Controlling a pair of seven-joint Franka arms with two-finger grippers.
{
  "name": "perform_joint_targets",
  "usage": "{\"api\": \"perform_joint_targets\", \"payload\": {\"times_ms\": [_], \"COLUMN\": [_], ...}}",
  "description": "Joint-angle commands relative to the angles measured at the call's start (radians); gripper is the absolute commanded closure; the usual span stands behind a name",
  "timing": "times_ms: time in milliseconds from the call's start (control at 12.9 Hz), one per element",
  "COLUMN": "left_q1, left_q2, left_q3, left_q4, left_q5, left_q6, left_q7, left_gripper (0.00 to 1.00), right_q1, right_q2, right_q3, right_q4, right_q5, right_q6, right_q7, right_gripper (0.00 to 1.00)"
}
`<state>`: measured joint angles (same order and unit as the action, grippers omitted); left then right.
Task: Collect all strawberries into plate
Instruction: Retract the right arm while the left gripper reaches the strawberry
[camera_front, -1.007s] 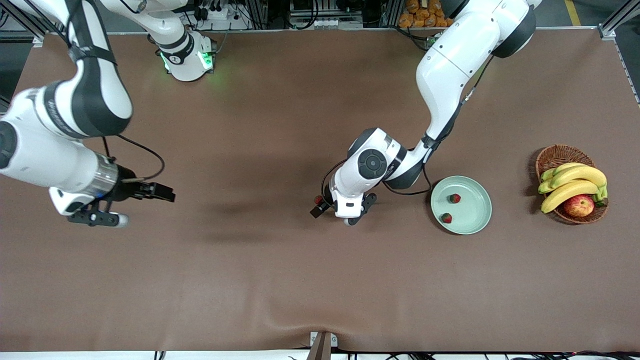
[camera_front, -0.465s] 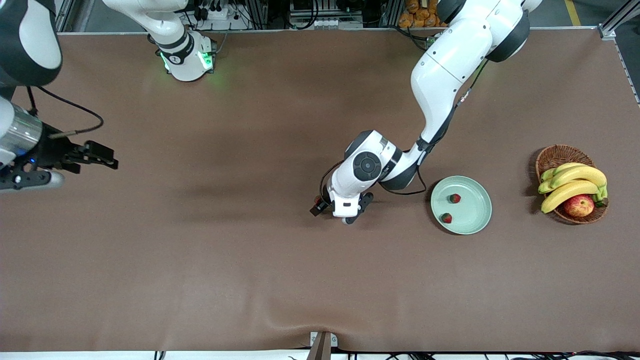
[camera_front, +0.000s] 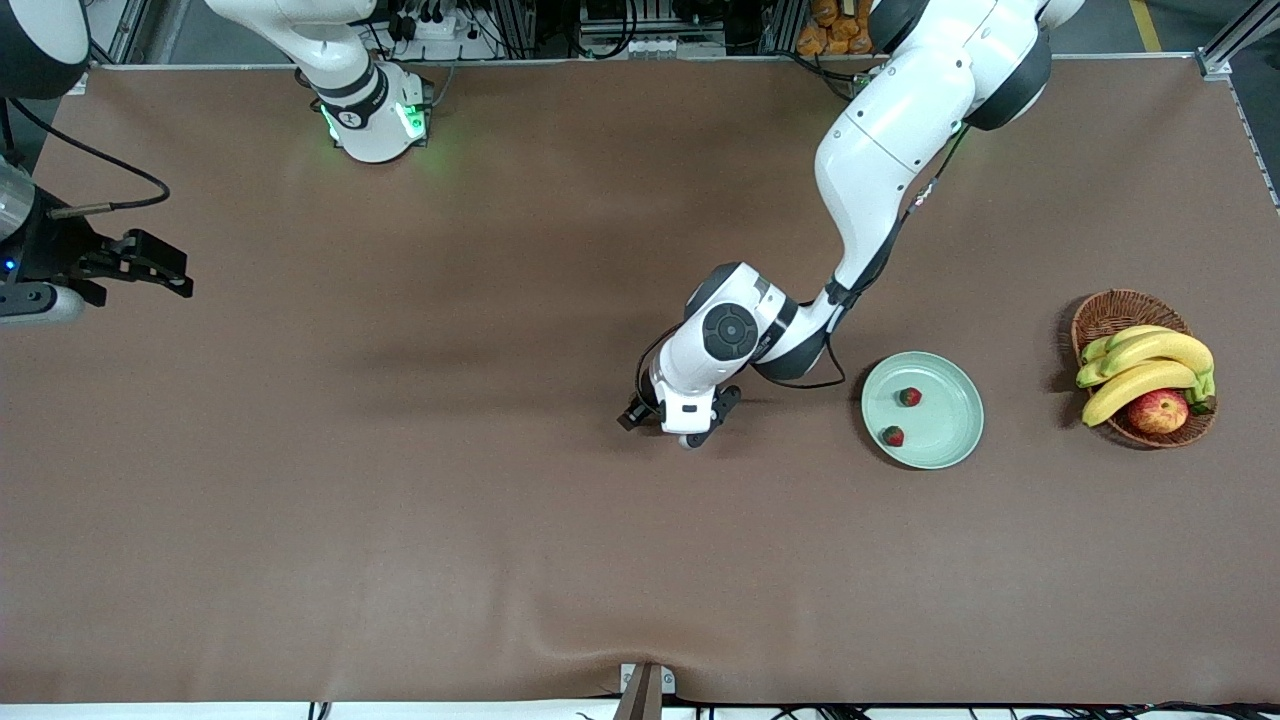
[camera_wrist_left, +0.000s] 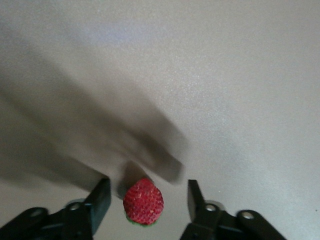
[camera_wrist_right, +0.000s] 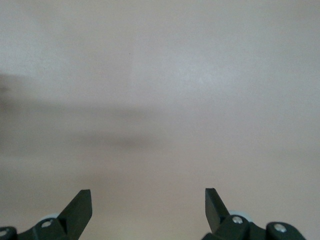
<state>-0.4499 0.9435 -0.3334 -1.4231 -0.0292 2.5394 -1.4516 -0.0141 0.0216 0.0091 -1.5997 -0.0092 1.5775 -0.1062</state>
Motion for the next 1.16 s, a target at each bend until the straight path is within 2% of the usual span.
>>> {"api": "perform_joint_targets", "payload": {"times_ms": [0, 155, 232, 465, 775, 930, 1085], "left_q1": [-0.018, -0.03, -0.032, -0.013, 0.118, 0.198, 0.298], "left_q2": [0.015, 0.009, 0.011, -0.043, -0.221, -0.287, -0.339], "left_q3": [0.011, 0.011, 0.013, 0.028, 0.031, 0.03, 0.03], "left_q4": [0.024, 0.023, 0.021, 0.015, 0.01, -0.002, -0.054], "left_q5": [-0.011, -0.009, -0.008, -0.003, 0.0, 0.0, 0.0], "left_q6": [0.01, 0.01, 0.01, -0.01, -0.296, -0.455, -0.555], "left_q7": [-0.009, -0.009, -0.007, -0.007, 0.019, 0.132, 0.268], "left_gripper": [0.66, 0.85, 1.0, 1.0, 1.0, 1.0, 1.0], "right_q1": [-0.012, -0.012, -0.01, -0.004, -0.012, -0.012, -0.012], "right_q2": [0.0, 0.004, 0.003, 0.0, 0.003, 0.003, 0.003], "right_q3": [0.022, 0.02, 0.022, 0.026, 0.018, 0.018, 0.017], "right_q4": [0.099, 0.15, 0.156, 0.156, 0.156, 0.155, 0.155], "right_q5": [-0.049, -0.048, -0.043, -0.011, 0.058, 0.058, 0.058], "right_q6": [-0.077, -0.144, -0.148, -0.181, -0.162, -0.162, -0.16], "right_q7": [0.002, 0.008, 0.034, 0.193, 0.197, 0.195, 0.194], "right_gripper": [0.0, 0.0, 0.0, 0.0, 0.0, 0.0, 0.0]}}
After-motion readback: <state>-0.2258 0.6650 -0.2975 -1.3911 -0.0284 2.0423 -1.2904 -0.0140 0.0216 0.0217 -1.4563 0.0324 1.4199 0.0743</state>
